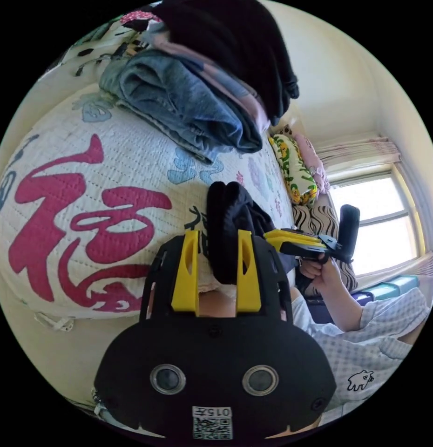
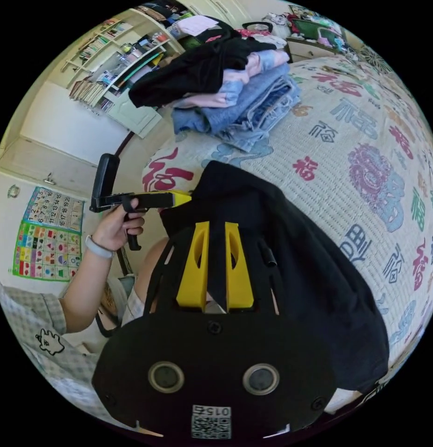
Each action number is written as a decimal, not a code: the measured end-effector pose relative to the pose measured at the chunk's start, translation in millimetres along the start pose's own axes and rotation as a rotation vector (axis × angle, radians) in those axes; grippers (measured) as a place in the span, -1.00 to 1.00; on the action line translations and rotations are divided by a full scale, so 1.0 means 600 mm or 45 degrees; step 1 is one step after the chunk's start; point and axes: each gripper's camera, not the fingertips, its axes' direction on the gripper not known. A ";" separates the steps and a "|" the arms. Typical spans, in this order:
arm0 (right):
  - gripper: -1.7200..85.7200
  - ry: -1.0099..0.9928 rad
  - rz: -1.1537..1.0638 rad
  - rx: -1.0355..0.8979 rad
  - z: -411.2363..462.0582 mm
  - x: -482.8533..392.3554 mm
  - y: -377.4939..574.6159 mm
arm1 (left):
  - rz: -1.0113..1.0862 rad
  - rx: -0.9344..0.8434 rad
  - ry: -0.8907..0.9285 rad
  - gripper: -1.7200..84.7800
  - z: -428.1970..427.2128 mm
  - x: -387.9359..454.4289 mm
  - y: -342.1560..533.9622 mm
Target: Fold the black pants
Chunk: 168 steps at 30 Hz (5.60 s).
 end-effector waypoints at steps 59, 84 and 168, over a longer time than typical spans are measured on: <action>-0.91 -0.407 -0.353 0.477 -0.526 1.020 0.787 | 1.127 0.161 0.245 -0.97 0.988 0.898 0.519; -0.71 0.194 0.758 0.629 -0.293 1.199 1.311 | 1.428 -0.432 0.209 -0.72 1.615 1.012 0.593; -0.81 -0.144 0.694 0.456 0.212 0.836 1.068 | 0.469 -0.532 0.004 -0.77 1.303 0.482 -0.026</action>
